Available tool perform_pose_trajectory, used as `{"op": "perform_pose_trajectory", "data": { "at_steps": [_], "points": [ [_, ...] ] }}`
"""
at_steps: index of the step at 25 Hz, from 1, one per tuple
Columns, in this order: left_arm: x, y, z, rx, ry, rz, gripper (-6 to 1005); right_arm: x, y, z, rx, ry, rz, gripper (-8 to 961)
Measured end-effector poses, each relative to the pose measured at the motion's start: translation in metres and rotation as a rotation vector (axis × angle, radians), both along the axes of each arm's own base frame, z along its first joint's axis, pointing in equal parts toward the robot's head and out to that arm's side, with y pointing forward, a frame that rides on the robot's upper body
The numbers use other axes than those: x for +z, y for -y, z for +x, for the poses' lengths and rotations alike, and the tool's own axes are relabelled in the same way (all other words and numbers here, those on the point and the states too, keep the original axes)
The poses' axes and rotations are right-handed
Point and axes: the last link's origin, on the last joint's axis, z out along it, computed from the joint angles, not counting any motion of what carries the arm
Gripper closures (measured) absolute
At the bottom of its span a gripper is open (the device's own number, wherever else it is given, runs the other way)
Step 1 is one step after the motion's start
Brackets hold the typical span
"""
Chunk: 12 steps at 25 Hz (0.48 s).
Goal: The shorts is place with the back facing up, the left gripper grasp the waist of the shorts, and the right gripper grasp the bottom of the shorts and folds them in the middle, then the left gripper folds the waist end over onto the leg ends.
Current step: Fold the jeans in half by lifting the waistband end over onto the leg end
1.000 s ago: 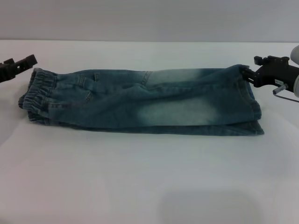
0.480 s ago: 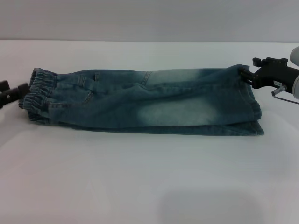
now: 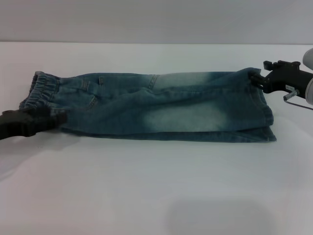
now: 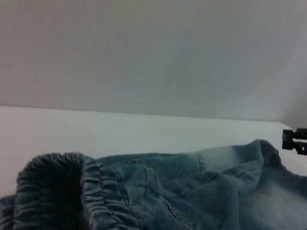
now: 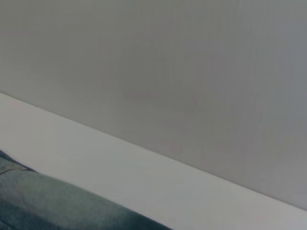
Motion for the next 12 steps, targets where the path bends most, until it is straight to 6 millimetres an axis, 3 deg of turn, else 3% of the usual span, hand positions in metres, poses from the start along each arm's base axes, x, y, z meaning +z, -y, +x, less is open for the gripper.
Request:
{"op": "perform_pose_trajectory", "data": {
  "at_steps": [12],
  "points": [
    [-0.012, -0.023, 0.007, 0.027, -0.039, 0.048, 164, -0.002, 0.010, 0.011, -0.024, -0.012, -0.010, 457]
  ]
}}
